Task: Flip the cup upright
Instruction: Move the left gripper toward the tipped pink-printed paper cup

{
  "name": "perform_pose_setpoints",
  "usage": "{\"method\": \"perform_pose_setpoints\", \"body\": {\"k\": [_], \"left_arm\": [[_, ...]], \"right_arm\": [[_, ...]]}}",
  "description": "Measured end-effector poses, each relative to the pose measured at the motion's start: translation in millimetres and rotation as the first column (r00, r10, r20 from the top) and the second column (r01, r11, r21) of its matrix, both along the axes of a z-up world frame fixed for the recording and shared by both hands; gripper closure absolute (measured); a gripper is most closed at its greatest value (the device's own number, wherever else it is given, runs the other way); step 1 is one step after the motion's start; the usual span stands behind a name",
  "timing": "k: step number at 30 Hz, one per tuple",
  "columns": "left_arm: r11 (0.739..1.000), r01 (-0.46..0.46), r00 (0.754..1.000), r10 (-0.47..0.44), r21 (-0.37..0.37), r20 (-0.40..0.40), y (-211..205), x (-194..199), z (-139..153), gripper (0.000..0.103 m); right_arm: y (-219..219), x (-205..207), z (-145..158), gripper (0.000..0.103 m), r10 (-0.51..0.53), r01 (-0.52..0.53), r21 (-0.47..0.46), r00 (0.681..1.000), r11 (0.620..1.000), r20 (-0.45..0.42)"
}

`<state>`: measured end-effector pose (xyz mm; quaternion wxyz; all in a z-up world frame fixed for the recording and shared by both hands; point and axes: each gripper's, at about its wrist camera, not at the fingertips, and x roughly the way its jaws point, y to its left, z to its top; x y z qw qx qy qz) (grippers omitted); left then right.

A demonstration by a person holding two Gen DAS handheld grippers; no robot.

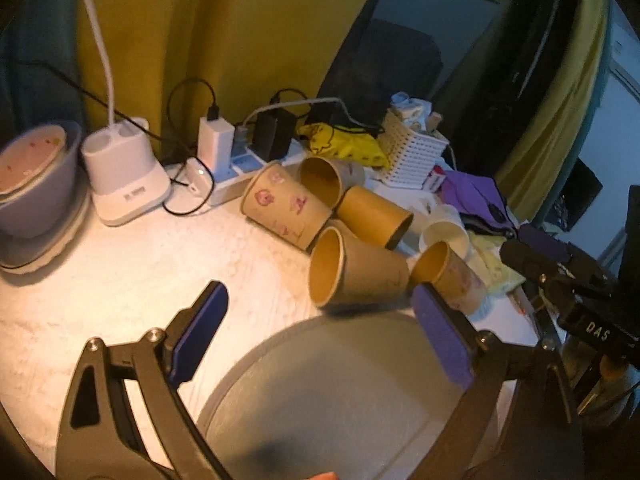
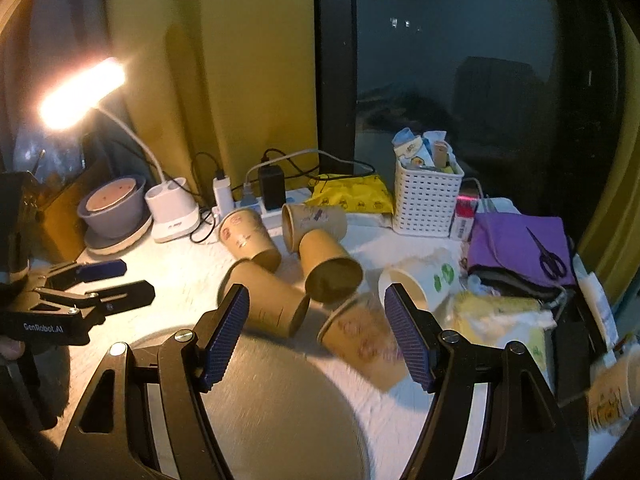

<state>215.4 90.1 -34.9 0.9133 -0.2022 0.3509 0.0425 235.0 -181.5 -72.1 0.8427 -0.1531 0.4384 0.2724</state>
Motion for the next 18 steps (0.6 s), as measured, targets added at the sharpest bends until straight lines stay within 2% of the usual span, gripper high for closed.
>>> {"method": "perform_pose_setpoints", "body": {"k": [10, 15, 18], "left_arm": [[0.993, -0.073, 0.996, 0.068, -0.098, -0.053, 20, 72, -20, 0.009], [0.987, -0.094, 0.994, 0.086, -0.133, -0.063, 25, 94, -27, 0.009], [0.977, -0.103, 0.992, 0.087, -0.185, -0.092, 28, 109, -39, 0.009]], "right_arm": [[22, 59, -31, 0.030, 0.019, -0.019, -0.008, 0.999, 1.000, -0.043], [31, 79, -42, 0.030, 0.039, -0.040, -0.022, 0.998, 0.999, -0.049], [35, 90, -49, 0.030, 0.045, -0.046, -0.030, 0.998, 0.998, -0.054]]}}
